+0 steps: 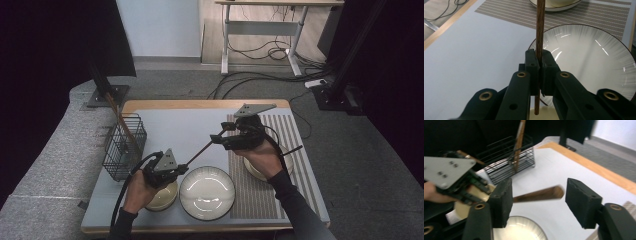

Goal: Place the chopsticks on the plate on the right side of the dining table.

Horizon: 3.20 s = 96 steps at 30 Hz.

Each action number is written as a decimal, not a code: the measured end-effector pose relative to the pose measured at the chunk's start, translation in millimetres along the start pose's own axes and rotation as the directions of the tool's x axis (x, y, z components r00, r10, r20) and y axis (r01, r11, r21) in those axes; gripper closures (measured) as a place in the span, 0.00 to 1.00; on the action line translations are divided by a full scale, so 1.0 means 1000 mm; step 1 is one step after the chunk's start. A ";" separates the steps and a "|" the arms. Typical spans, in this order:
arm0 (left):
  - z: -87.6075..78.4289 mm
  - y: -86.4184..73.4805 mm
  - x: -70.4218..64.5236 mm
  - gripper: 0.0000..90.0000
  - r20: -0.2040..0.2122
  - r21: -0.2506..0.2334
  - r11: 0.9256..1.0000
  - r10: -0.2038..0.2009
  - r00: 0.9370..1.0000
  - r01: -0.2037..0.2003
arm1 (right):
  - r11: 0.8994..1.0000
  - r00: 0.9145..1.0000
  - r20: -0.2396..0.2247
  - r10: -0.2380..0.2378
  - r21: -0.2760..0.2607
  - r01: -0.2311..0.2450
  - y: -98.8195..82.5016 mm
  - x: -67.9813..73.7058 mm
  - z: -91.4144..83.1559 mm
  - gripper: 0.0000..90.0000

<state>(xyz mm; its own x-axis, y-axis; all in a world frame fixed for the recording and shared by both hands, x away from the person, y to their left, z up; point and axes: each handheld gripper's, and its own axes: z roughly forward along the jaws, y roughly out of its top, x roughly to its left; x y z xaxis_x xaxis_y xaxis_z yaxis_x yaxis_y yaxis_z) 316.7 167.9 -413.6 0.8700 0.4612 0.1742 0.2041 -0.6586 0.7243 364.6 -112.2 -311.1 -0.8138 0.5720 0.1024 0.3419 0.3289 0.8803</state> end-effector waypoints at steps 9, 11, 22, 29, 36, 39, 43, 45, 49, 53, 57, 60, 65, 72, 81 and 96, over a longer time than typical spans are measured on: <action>-0.004 -0.004 0.000 0.96 0.001 -0.003 1.000 -0.010 1.000 0.010 | 0.999 0.992 0.118 -0.040 0.032 0.037 -0.002 -0.008 0.007 0.33; -0.005 -0.005 -0.002 0.96 0.000 0.001 1.000 -0.011 1.000 0.011 | 0.999 0.991 0.125 -0.038 0.038 0.033 -0.004 -0.010 0.009 0.33; -0.015 -0.009 -0.005 0.96 0.012 -0.011 1.000 -0.002 1.000 0.002 | 0.996 0.978 0.207 -0.036 0.084 0.019 -0.025 -0.028 0.014 0.32; -0.018 -0.010 -0.009 0.95 0.014 -0.013 1.000 0.006 1.000 -0.006 | 0.993 0.973 0.227 -0.034 0.115 0.008 -0.045 -0.036 0.023 0.32; -0.020 -0.013 -0.010 0.95 0.034 -0.025 1.000 0.007 0.999 -0.006 | 0.991 0.972 0.233 -0.033 0.135 0.001 -0.062 -0.040 0.030 0.33; -0.021 -0.014 -0.011 0.95 0.038 -0.027 1.000 0.008 0.999 -0.007 | 0.989 0.970 0.240 -0.040 0.151 0.004 -0.068 -0.040 0.034 0.33; -0.022 -0.016 -0.012 0.95 0.050 -0.018 1.000 0.009 0.999 -0.009 | 0.984 0.970 0.238 -0.044 0.180 0.001 -0.075 -0.041 0.041 0.32; -0.022 -0.018 -0.011 0.95 0.065 -0.020 1.000 0.004 0.998 -0.002 | 0.985 0.973 0.225 -0.050 0.175 0.011 -0.074 -0.040 0.040 0.32; -0.023 -0.024 -0.009 0.96 0.078 -0.024 1.000 -0.013 0.997 0.015 | 0.987 0.979 0.195 -0.053 0.159 0.022 -0.071 -0.039 0.030 0.31; -0.024 -0.026 -0.009 0.96 0.086 -0.014 1.000 -0.013 0.996 0.014 | 0.987 0.984 0.169 -0.055 0.157 0.028 -0.071 -0.039 0.018 0.31; -0.023 -0.027 -0.009 0.96 0.093 -0.009 1.000 -0.009 0.996 0.009 | 0.982 0.989 0.124 -0.076 0.183 0.053 -0.072 -0.036 0.011 0.34; -0.022 -0.026 -0.009 0.96 0.104 -0.005 1.000 -0.004 0.995 0.005 | 0.974 0.993 0.068 -0.096 0.213 0.080 -0.073 -0.032 0.010 0.35; -0.021 -0.026 -0.010 0.96 0.126 -0.001 1.000 0.004 0.992 -0.004 | 0.957 0.989 -0.018 -0.145 0.253 0.145 -0.075 -0.023 0.015 0.36; -0.022 -0.026 -0.011 0.95 0.155 -0.009 1.000 0.018 0.988 -0.017 | 0.913 0.966 -0.094 -0.240 0.316 0.258 -0.076 -0.011 0.027 0.41; -0.022 -0.025 -0.011 0.95 0.181 -0.004 0.999 0.035 0.983 -0.035 | 0.867 0.937 -0.188 -0.293 0.362 0.343 -0.078 -0.004 0.036 0.61; -0.021 -0.025 -0.010 0.92 0.165 -0.019 0.999 0.045 0.985 -0.043 | 0.816 0.901 -0.284 -0.327 0.396 0.421 -0.081 0.001 0.033 0.81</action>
<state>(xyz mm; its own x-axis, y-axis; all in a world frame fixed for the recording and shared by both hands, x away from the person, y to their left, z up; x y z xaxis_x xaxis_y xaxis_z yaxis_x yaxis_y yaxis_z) 292.9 192.6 -419.5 0.9403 0.3268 0.0947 0.1581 -0.6663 0.7288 351.5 -113.6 -397.8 -0.9788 0.1945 -0.0640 0.1226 0.8068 0.5780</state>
